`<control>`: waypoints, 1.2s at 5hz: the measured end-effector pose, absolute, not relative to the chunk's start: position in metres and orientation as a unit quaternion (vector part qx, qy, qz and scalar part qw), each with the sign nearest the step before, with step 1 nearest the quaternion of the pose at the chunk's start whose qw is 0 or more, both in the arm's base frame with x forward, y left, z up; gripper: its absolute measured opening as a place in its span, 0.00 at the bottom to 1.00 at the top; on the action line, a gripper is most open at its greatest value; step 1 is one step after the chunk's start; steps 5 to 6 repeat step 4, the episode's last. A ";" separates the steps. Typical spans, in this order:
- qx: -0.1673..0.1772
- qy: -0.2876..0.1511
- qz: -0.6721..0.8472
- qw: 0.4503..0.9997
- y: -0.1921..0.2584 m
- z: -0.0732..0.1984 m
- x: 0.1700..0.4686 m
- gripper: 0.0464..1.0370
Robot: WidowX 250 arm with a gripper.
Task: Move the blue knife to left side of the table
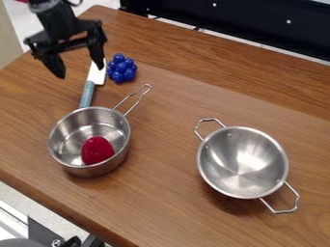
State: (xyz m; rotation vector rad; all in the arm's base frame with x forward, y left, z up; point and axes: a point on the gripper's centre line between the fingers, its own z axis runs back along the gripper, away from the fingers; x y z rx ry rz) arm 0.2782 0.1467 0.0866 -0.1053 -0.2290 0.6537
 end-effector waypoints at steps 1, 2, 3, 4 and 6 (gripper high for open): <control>-0.049 -0.126 0.367 0.921 0.135 0.101 0.291 0.96; -0.047 -0.167 0.414 0.894 0.106 0.113 0.314 0.96; -0.027 -0.160 0.425 0.890 0.069 0.111 0.332 0.96; -0.048 -0.128 0.392 0.910 0.031 0.113 0.333 0.96; -0.048 -0.128 0.392 0.910 0.031 0.113 0.333 0.96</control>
